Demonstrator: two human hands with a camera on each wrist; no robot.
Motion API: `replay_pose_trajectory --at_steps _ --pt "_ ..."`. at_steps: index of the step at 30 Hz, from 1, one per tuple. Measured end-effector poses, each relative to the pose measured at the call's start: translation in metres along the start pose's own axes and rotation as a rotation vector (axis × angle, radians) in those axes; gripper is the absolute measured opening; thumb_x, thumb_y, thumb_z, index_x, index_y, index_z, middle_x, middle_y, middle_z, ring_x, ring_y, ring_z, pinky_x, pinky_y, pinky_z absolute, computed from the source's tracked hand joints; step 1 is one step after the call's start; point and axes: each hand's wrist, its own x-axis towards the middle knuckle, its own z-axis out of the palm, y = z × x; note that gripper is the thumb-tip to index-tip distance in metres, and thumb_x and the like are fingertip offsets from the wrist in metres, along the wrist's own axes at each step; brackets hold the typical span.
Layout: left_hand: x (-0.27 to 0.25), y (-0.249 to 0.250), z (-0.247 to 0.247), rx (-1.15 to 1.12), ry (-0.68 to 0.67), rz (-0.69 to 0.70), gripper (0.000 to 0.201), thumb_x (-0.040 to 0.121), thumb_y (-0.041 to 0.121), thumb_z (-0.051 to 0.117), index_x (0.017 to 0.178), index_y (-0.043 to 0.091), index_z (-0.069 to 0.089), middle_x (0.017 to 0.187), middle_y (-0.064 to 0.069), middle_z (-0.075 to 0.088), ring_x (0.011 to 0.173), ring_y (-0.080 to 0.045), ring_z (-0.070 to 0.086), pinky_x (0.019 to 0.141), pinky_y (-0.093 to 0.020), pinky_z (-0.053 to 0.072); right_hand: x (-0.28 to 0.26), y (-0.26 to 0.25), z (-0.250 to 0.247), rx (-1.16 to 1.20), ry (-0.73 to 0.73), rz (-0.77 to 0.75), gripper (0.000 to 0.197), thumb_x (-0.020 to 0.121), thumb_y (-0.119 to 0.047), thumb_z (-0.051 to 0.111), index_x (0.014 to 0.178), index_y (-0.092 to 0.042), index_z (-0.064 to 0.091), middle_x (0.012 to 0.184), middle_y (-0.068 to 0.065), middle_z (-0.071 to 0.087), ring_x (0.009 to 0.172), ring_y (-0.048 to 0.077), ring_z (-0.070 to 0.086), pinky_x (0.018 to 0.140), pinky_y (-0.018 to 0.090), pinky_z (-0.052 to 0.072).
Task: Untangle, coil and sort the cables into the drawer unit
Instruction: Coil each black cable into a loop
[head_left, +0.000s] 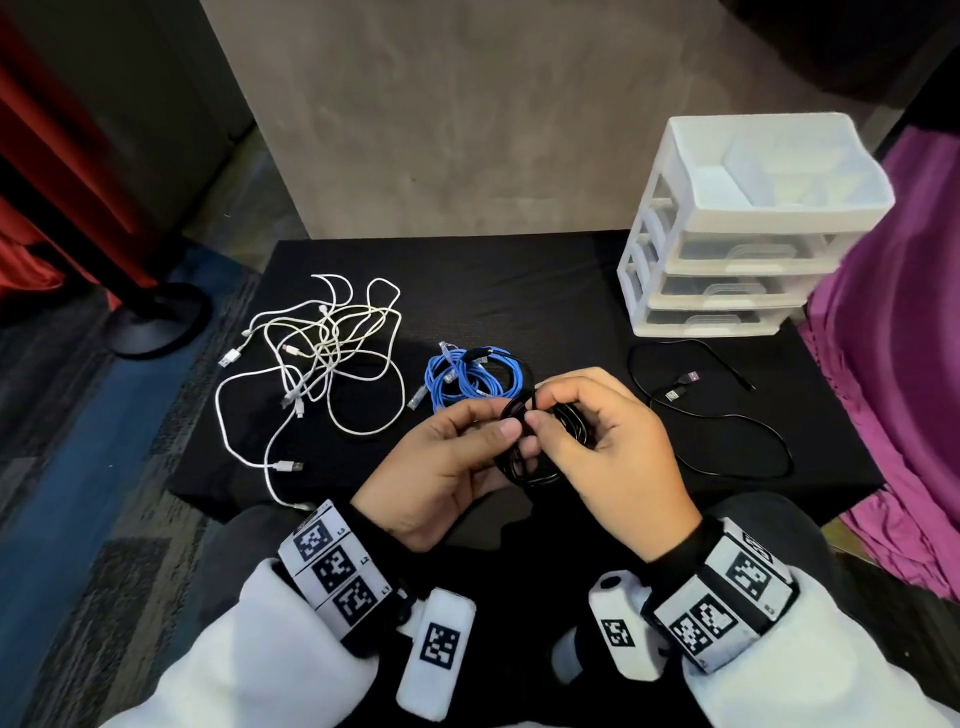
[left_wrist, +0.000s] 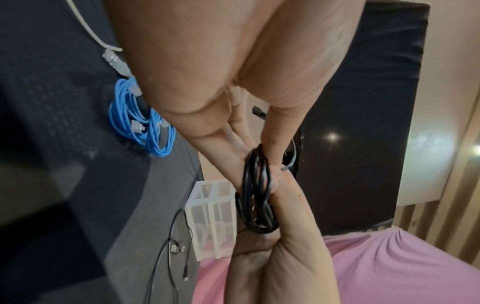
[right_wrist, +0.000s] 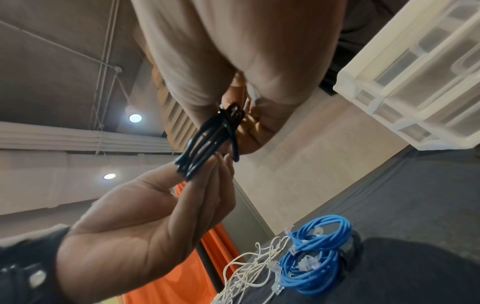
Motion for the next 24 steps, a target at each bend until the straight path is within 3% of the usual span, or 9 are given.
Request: replay_pose_trajectory --at_steps 3,6,8,14,20,24 --pt "-0.0003 0.0028 -0.0007 0.003 -0.025 -0.042 0.044 0.092 0.006 0.064 0.133 -0.007 0.055 0.103 -0.016 0.069 0.09 -0.022 0.071 0.092 -0.039 0.06 0.0014 -0.0028 -0.0007 0.016 -0.018 -0.002 0.018 0.089 0.0 0.077 0.092 -0.017 0.074 0.1 -0.006 0.068 0.1 0.02 0.069 0.092 0.031 0.054" --pt "0.0 0.0053 -0.0026 0.107 -0.012 -0.095 0.031 0.091 0.014 0.067 0.121 0.011 0.067 0.101 -0.011 0.069 0.092 -0.022 0.068 0.097 -0.045 0.055 0.0017 -0.0037 -0.0018 -0.024 -0.019 -0.017 0.017 0.088 0.0 0.078 0.091 -0.017 0.075 0.1 -0.007 0.068 0.1 0.017 0.069 0.091 0.028 0.053" --pt "0.0004 0.0061 -0.0043 0.146 0.0 -0.105 0.028 0.089 0.016 0.068 0.117 0.015 0.068 0.1 -0.009 0.07 0.091 -0.022 0.067 0.098 -0.048 0.053 0.0016 -0.0043 -0.0029 -0.059 -0.026 -0.032 0.015 0.088 -0.001 0.078 0.092 -0.015 0.075 0.1 -0.007 0.068 0.101 0.016 0.069 0.091 0.027 0.052" --pt "0.0012 0.0023 -0.0034 0.033 -0.046 -0.096 0.03 0.097 0.009 0.06 0.127 0.011 0.057 0.088 -0.004 0.066 0.071 -0.011 0.063 0.089 -0.04 0.057 0.0013 -0.006 -0.0041 -0.102 -0.04 -0.054 0.014 0.088 -0.001 0.079 0.091 -0.014 0.075 0.101 -0.008 0.068 0.101 0.015 0.068 0.09 0.026 0.052" --pt "-0.0003 0.0018 0.0 0.095 -0.06 -0.079 0.019 0.1 0.013 0.055 0.119 0.013 0.057 0.097 -0.007 0.064 0.078 -0.014 0.064 0.097 -0.046 0.051 -0.0001 -0.0042 -0.0043 -0.068 -0.047 -0.037 0.014 0.088 0.0 0.078 0.09 -0.014 0.074 0.101 -0.006 0.068 0.101 0.017 0.068 0.091 0.029 0.052" --pt "-0.0017 -0.0002 0.0005 0.123 -0.064 -0.037 0.016 0.1 0.015 0.057 0.115 0.01 0.057 0.091 -0.008 0.064 0.077 -0.016 0.065 0.089 -0.04 0.052 -0.0016 -0.0026 -0.0046 0.017 -0.059 0.043 0.017 0.089 -0.001 0.077 0.091 -0.017 0.071 0.099 -0.005 0.066 0.094 0.018 0.068 0.087 0.03 0.053"
